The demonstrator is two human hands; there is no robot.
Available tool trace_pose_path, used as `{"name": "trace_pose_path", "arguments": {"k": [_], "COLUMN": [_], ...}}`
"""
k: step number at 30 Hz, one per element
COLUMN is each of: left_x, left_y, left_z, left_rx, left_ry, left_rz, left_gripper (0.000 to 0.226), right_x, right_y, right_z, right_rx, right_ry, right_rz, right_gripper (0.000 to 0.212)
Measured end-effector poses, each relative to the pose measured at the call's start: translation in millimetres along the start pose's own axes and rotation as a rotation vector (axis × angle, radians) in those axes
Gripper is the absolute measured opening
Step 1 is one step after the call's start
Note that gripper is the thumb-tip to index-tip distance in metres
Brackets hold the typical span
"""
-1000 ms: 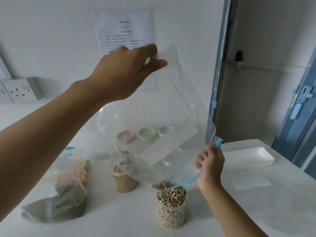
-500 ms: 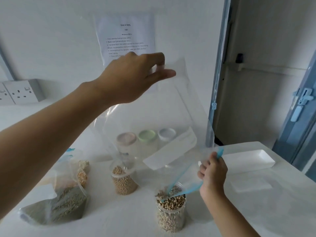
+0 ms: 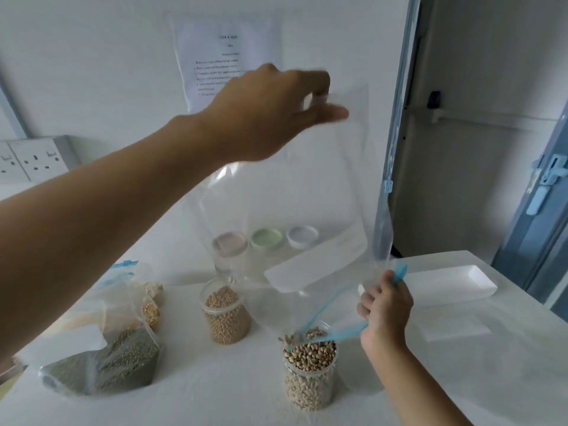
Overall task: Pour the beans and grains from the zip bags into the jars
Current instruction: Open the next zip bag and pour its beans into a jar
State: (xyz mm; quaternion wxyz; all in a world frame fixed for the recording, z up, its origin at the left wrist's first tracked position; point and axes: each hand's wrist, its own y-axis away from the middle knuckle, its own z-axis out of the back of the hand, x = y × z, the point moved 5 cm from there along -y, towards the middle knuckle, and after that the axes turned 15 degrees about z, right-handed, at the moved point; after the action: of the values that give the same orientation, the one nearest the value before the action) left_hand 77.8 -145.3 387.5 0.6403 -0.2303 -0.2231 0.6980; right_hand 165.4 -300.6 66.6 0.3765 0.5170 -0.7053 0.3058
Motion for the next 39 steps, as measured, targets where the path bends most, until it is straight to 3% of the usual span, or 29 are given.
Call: {"name": "trace_pose_path", "arguments": {"k": [4,8,13,16,28,32,39], "left_x": [4,8,29,29,53,48,52], "left_y": [2,8,8,15,26,42,34], "left_z": [-5,-10,1,-9,7,-18,7], "left_rx": [0.012,0.028,-0.075,-0.009,-0.063,0.025,-0.084], "left_ry": [0.039,0.027,0.156,0.13,0.299,0.302,0.345], "left_rz": [0.037,0.046,0.053,0.071,0.133,0.162,0.161], "left_gripper": [0.049,0.06,0.055,0.063,0.043,0.047,0.037], "right_x": [-5,-6,2,-2,10,4,9], "right_y": [-1,-2,-6,-4,-3,2,-4], "right_z": [3,1,-9,-5,-21,-20,-24], "right_rx": [0.006,0.037,0.121,0.086,0.178,0.161,0.166], "right_ry": [0.0,-0.012,-0.052,-0.058,-0.078,-0.072,-0.074], "right_rz": [-0.018,-0.011,0.047,0.024,0.123,0.094,0.121], "right_gripper": [0.037,0.038,0.038,0.037,0.037,0.033,0.036]}}
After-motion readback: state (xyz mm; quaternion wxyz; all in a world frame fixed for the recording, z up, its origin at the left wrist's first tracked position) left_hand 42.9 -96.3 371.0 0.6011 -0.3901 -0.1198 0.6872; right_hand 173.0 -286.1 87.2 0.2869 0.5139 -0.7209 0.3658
